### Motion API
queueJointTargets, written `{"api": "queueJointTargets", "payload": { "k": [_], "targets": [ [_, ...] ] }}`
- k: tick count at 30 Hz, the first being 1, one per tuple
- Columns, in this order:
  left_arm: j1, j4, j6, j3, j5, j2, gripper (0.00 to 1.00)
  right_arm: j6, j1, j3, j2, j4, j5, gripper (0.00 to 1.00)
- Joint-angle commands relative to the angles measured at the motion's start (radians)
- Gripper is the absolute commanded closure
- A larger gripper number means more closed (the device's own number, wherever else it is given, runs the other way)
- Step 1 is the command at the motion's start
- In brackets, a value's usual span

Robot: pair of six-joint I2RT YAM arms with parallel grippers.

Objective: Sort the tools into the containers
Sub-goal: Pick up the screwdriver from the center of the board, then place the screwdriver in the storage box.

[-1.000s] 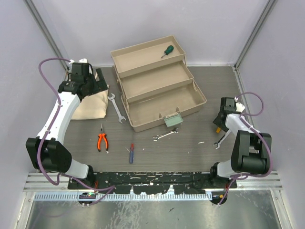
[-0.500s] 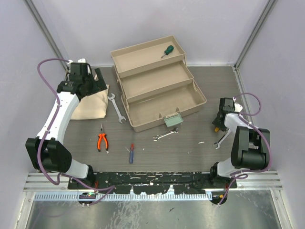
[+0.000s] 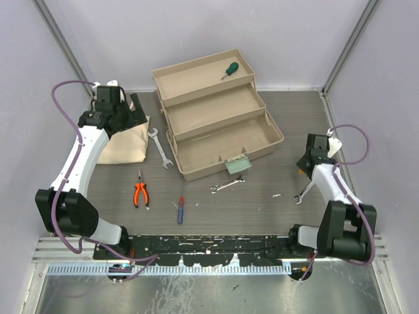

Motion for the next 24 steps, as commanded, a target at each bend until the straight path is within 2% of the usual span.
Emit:
{"api": "queueJointTargets", "payload": {
  "k": [1,5,9,11,17,24],
  "targets": [
    [0.009,0.014,-0.014,0.03,0.012,-0.005,0.0,-0.008,-0.004,0.08,-0.14,0.0,0.028,0.94],
    [0.009,0.017,-0.018,0.026,0.02,-0.003,0.0,-0.04,-0.003,0.151,-0.2,0.014,-0.064,0.98],
    [0.009,0.019,-0.023,0.024,0.031,0.01,0.01,-0.037,0.009,0.252,-0.173,0.048,-0.214,0.99],
    [0.009,0.02,-0.026,0.022,0.035,0.015,0.01,-0.019,0.045,0.301,-0.146,0.073,-0.241,0.99],
    [0.009,0.022,-0.026,0.022,0.041,0.023,0.02,-0.017,0.244,0.518,0.009,0.17,-0.245,0.99],
    [0.01,0.021,-0.027,0.024,0.05,0.033,0.02,-0.077,0.419,0.837,0.292,0.271,-0.307,0.99]
  ]
}}
